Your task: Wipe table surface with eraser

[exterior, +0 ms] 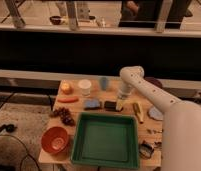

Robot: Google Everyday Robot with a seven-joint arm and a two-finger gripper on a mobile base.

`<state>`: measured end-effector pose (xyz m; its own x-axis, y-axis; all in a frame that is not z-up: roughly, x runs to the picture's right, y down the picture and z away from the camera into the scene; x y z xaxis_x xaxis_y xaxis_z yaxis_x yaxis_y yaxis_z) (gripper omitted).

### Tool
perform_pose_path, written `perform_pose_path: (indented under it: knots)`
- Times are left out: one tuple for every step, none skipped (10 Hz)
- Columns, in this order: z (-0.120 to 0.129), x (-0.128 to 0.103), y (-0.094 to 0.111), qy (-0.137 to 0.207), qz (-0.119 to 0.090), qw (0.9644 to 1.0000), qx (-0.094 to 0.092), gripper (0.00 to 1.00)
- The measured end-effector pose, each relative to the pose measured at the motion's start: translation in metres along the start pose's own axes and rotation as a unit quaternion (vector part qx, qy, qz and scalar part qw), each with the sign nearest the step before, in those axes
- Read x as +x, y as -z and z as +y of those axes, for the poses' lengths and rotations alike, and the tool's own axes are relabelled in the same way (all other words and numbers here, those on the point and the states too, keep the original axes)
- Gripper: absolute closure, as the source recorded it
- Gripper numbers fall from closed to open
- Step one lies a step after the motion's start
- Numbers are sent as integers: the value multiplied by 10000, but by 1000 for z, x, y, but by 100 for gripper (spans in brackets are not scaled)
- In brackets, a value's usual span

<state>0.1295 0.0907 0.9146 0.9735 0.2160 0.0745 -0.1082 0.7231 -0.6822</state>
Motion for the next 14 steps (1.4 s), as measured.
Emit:
perform_pose_path:
  knots:
    - [5, 9, 3, -67, 46, 10000, -9, 100]
    - [6, 20, 6, -146, 96, 9998, -9, 100]
    - [6, 29, 7, -218, 144, 9997, -7, 100]
    - [3, 41, 7, -337, 222, 9992, 11, 100]
    - [-1, 46, 8, -385, 245, 9990, 34, 100]
    - [-4, 49, 8, -421, 265, 9987, 61, 100]
    - [-13, 47, 8, -434, 259, 9987, 113, 100]
    - [-20, 41, 7, -387, 240, 9989, 139, 100]
    - [-24, 37, 7, -357, 213, 9990, 160, 100]
    - [-26, 35, 6, -333, 196, 9991, 163, 100]
    - [-28, 32, 5, -302, 153, 9992, 191, 100]
    - [-29, 27, 5, -264, 106, 9994, 208, 100]
    - [-28, 23, 5, -229, 75, 9995, 214, 100]
    - [-22, 17, 5, -158, 12, 9997, 202, 100]
